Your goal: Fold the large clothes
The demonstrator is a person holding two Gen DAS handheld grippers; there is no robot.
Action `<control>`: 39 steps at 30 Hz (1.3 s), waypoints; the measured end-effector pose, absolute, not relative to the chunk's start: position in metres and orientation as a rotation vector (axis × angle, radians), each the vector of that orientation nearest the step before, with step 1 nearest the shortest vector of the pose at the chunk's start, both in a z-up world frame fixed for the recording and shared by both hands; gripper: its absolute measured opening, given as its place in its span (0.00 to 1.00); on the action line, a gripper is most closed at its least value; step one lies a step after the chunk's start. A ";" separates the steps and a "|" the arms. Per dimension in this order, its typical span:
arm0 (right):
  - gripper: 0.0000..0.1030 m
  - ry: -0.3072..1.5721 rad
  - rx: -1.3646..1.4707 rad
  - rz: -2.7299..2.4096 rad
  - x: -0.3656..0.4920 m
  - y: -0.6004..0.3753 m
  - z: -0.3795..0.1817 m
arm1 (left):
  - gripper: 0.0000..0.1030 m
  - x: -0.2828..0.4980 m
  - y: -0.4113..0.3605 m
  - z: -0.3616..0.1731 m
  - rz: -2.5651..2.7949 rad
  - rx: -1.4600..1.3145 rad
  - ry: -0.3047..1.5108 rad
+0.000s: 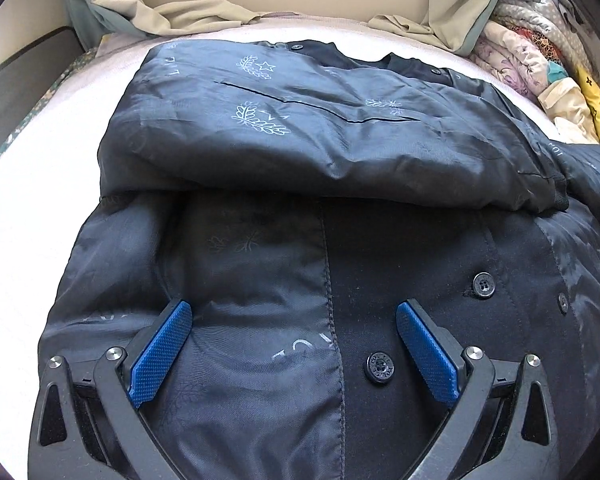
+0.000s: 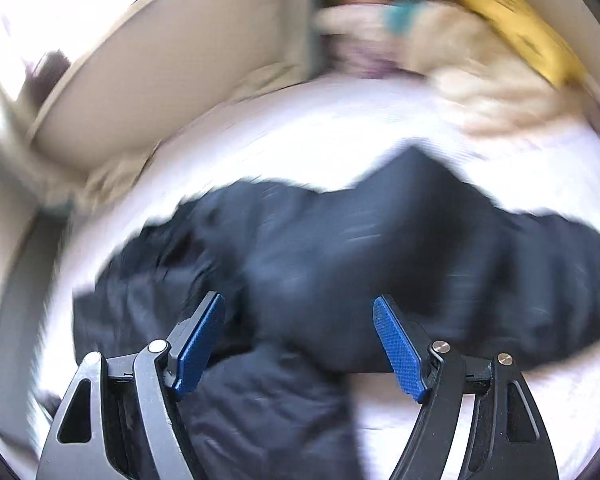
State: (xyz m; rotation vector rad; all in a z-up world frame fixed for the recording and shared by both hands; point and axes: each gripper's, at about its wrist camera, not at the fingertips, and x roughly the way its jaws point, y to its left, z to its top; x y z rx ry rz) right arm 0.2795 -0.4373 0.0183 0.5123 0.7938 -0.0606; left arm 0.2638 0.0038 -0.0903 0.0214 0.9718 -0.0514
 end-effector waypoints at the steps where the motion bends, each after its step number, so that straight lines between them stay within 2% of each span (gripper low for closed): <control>1: 0.73 0.787 0.585 -0.101 0.272 -0.465 0.017 | 1.00 0.263 0.004 -0.090 -0.052 0.020 0.970; 10: 0.73 0.692 1.053 -0.520 0.163 -0.631 -0.023 | 1.00 0.263 0.004 -0.090 -0.051 0.024 0.971; 16: 0.73 0.675 1.301 -0.533 0.140 -0.664 -0.068 | 1.00 0.263 0.005 -0.090 -0.051 0.024 0.970; 22: 0.74 0.634 1.293 -0.524 0.159 -0.658 -0.078 | 1.00 0.262 0.005 -0.090 -0.051 0.023 0.969; 23: 0.72 0.626 1.282 -0.520 0.163 -0.655 -0.077 | 1.00 0.262 0.005 -0.090 -0.051 0.023 0.969; 25: 0.48 0.620 1.251 -0.503 0.169 -0.653 -0.075 | 1.00 0.262 0.005 -0.090 -0.051 0.023 0.969; 28: 0.30 0.627 1.199 -0.498 0.176 -0.651 -0.071 | 1.00 0.262 0.005 -0.090 -0.051 0.023 0.968; 30: 0.24 0.618 1.138 -0.498 0.178 -0.646 -0.058 | 1.00 0.262 0.005 -0.090 -0.049 0.024 0.967; 35: 0.19 0.524 0.848 -0.448 0.189 -0.602 0.013 | 1.00 0.262 0.004 -0.089 -0.049 0.025 0.963; 37: 0.11 0.479 0.721 -0.397 0.196 -0.572 0.043 | 1.00 0.262 0.004 -0.089 -0.049 0.026 0.961; 39: 0.11 0.432 0.577 -0.323 0.207 -0.529 0.073 | 1.00 0.262 0.004 -0.089 -0.049 0.026 0.961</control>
